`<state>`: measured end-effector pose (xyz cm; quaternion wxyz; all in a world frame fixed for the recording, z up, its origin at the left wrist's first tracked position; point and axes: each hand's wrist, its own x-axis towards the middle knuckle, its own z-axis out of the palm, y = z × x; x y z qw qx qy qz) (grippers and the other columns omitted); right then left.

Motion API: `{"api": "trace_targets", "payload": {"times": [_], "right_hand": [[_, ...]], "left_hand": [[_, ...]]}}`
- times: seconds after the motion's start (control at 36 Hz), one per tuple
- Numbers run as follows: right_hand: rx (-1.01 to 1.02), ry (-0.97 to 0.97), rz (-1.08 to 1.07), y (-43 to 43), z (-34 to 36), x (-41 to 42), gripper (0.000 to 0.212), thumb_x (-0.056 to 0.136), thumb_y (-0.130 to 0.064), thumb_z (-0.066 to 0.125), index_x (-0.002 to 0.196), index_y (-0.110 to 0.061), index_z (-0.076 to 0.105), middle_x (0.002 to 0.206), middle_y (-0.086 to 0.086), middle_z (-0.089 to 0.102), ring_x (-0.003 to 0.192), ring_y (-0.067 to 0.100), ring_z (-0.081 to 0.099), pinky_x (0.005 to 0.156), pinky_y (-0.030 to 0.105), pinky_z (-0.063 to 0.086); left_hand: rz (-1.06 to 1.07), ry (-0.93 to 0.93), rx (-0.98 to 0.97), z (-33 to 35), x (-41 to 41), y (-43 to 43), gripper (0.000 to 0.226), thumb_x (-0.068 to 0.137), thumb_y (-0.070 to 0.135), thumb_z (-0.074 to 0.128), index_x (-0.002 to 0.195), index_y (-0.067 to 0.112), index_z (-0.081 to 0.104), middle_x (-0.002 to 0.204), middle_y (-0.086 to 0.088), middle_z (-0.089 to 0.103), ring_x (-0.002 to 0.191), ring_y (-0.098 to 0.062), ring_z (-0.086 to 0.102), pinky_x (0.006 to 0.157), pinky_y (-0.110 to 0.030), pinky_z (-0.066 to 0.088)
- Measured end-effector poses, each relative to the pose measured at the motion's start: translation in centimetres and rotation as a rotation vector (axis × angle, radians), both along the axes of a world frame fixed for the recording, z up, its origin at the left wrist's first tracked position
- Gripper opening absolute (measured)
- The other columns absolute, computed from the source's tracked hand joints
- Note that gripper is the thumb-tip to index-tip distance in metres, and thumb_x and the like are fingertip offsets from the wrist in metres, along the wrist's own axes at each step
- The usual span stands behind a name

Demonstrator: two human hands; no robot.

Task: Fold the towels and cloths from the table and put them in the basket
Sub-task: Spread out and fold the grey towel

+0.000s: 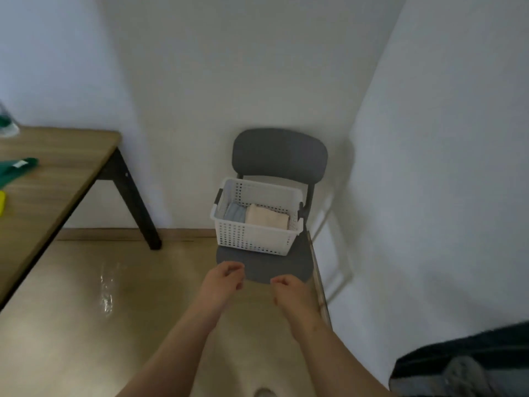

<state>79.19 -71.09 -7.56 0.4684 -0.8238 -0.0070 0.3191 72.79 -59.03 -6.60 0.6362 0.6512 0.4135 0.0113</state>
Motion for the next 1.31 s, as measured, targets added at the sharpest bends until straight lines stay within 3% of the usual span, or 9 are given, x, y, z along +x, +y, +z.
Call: {"api": "trace_targets", "payload": {"times": [0.06, 0.17, 0.25, 0.42, 0.58, 1.06, 1.17, 1.31], "right_hand": [[0.012, -0.022, -0.022, -0.2, 0.4, -2.2, 0.014, 0.090, -0.015, 0.046, 0.087, -0.023, 0.058, 0.076, -0.003, 0.057, 0.066, 0.010, 0.049, 0.057, 0.022, 0.037], [0.047, -0.027, -0.085, 0.7, 0.0, -7.6, 0.019, 0.088, -0.012, 0.049, 0.072, -0.020, 0.053, 0.074, 0.003, 0.056, 0.073, 0.020, 0.050, 0.066, 0.027, 0.037], [0.070, 0.020, -0.101, 1.6, -0.5, -12.6, 0.023, 0.087, -0.010, 0.050, 0.066, -0.018, 0.054, 0.065, 0.000, 0.051, 0.069, 0.020, 0.046, 0.058, 0.025, 0.033], [0.152, 0.065, -0.130, 2.7, 0.0, -25.1, 0.021, 0.090, -0.008, 0.050, 0.072, -0.019, 0.053, 0.066, -0.001, 0.053, 0.059, 0.014, 0.048, 0.048, 0.020, 0.033], [0.160, 0.171, -0.136, 2.4, 0.0, -35.3, 0.017, 0.091, -0.011, 0.048, 0.076, -0.017, 0.054, 0.075, 0.000, 0.054, 0.063, 0.015, 0.049, 0.054, 0.023, 0.035], [0.156, 0.134, 0.105, 0.4, 2.6, -52.3, 0.017, 0.091, -0.010, 0.045, 0.080, -0.018, 0.055, 0.077, -0.002, 0.054, 0.063, 0.013, 0.049, 0.054, 0.021, 0.036], [0.174, 0.142, 0.117, -0.7, 2.9, -56.6, 0.011, 0.092, -0.009, 0.045, 0.088, -0.013, 0.055, 0.075, -0.001, 0.052, 0.060, 0.013, 0.046, 0.051, 0.020, 0.034], [0.198, 0.172, 0.176, -1.4, 4.0, -61.1, 0.014, 0.092, -0.009, 0.046, 0.082, -0.015, 0.054, 0.077, -0.001, 0.052, 0.061, 0.013, 0.047, 0.053, 0.021, 0.034]], "left_hand": [[-0.001, -0.013, -0.015, 0.7, -2.4, -0.1, 0.010, 0.094, 0.016, 0.051, 0.099, 0.020, 0.059, 0.086, 0.002, 0.062, 0.073, -0.010, 0.058, 0.060, -0.023, 0.040], [-0.017, -0.046, -0.022, 1.9, -8.0, 0.3, 0.012, 0.096, 0.011, 0.047, 0.096, 0.018, 0.056, 0.089, -0.002, 0.061, 0.072, -0.009, 0.057, 0.058, -0.022, 0.037], [-0.031, -0.058, -0.006, 2.2, -13.6, 1.1, 0.014, 0.096, 0.011, 0.047, 0.094, 0.020, 0.057, 0.091, -0.001, 0.062, 0.075, -0.009, 0.058, 0.059, -0.023, 0.038], [-0.011, -0.029, 0.003, 1.7, -26.6, 3.2, 0.018, 0.093, 0.006, 0.049, 0.086, 0.020, 0.057, 0.084, 0.002, 0.060, 0.073, -0.009, 0.057, 0.061, -0.023, 0.035], [-0.003, 0.043, 0.002, 0.7, -36.3, 3.5, 0.020, 0.093, 0.007, 0.050, 0.081, 0.022, 0.057, 0.084, -0.001, 0.061, 0.069, -0.011, 0.058, 0.056, -0.024, 0.034], [0.079, -0.007, 0.044, 1.6, -54.1, -0.9, 0.014, 0.093, 0.014, 0.052, 0.086, 0.024, 0.058, 0.090, 0.001, 0.062, 0.078, -0.010, 0.061, 0.063, -0.025, 0.039], [0.110, 0.007, 0.072, 1.6, -58.7, -1.9, 0.017, 0.094, 0.013, 0.050, 0.084, 0.026, 0.058, 0.089, 0.001, 0.062, 0.075, -0.010, 0.060, 0.063, -0.026, 0.039], [0.195, 0.009, 0.074, 2.5, -63.5, -1.8, 0.019, 0.093, 0.011, 0.050, 0.082, 0.025, 0.057, 0.086, 0.000, 0.061, 0.071, -0.011, 0.058, 0.060, -0.025, 0.036]]}}
